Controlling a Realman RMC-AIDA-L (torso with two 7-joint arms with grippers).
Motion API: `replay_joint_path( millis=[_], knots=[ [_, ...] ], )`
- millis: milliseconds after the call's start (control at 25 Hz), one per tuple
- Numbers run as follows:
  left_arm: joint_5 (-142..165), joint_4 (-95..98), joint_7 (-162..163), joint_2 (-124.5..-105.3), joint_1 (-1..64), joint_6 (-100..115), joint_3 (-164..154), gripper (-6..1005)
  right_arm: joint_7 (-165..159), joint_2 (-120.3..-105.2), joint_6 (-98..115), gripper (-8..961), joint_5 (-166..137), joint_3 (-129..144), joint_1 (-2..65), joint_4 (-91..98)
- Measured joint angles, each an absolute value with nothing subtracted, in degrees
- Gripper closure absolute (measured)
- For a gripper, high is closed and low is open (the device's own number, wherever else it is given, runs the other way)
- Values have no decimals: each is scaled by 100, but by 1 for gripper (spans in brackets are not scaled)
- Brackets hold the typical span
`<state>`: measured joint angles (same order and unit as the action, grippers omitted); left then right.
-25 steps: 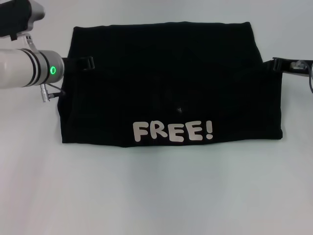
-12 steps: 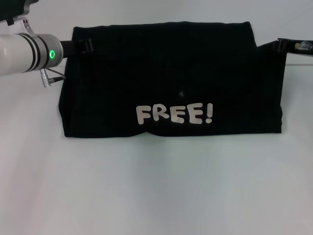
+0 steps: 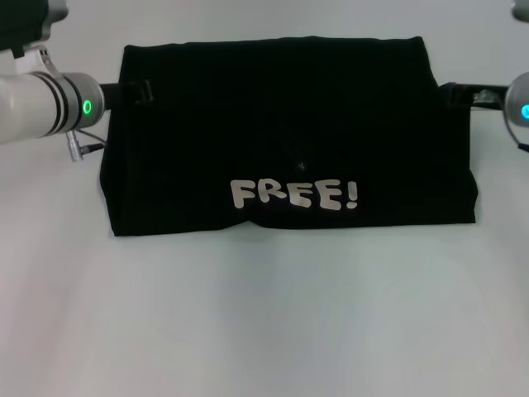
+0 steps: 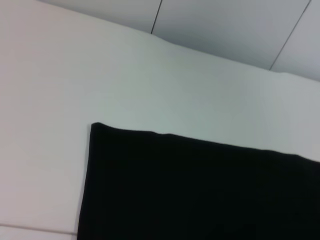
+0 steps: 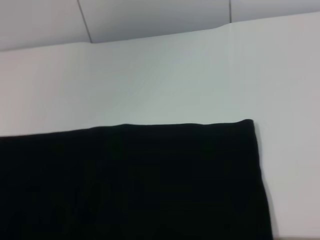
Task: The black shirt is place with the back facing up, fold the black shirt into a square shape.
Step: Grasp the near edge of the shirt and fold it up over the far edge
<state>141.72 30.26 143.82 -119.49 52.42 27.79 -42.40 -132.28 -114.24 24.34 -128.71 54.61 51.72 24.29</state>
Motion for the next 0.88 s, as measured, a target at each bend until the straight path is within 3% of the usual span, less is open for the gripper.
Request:
replay_joint_path(
  millis=[440,680,880],
  knots=[
    [14167,3014,14383,-12114,5153,2587,-4776,961,-13227,-11559,2115,786,-12876,5900,5231,2324],
    [14156,3009,14385,-12129,5164,2589,-5152,961,-13273,-11459,2280,756,-12925,5993,5294,2243],
    [14151,3140,14484,-12073,5186,3206,-5105,886,-13582,-11331,2639,731,-13011,5921,5282,2332]
  ],
)
